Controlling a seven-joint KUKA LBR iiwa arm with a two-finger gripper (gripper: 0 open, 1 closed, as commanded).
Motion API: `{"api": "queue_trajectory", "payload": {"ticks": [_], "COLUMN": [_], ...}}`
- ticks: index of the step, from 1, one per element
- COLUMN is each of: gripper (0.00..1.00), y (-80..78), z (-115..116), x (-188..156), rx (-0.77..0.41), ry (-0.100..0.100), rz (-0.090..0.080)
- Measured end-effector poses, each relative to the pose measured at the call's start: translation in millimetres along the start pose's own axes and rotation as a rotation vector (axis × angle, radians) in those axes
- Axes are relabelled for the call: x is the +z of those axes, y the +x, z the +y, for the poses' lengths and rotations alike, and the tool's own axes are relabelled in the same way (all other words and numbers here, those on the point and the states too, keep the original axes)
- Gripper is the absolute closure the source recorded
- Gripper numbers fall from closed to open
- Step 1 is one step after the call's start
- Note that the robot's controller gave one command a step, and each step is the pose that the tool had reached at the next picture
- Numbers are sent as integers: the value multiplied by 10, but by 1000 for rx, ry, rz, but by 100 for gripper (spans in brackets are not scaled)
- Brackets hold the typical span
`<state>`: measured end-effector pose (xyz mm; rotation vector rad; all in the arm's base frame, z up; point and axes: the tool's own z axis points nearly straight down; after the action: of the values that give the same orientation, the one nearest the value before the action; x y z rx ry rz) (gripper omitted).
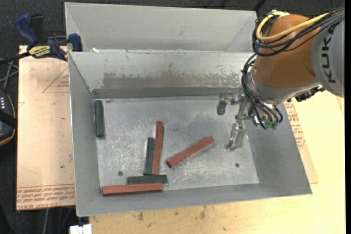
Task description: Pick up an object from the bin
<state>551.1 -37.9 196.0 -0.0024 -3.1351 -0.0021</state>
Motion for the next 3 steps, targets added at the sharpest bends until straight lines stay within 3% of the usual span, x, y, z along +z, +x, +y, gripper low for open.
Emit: {"api": "queue_trajectory", "payload": {"ticks": [1,2,3], "gripper": [0,0,0], "y": [-16,-7,80], "z": [1,219,541], "x": [-41,452,538], "rx": [-1,-117,-387], "ry": [1,1,1], "rz": [-8,-10,-7]}}
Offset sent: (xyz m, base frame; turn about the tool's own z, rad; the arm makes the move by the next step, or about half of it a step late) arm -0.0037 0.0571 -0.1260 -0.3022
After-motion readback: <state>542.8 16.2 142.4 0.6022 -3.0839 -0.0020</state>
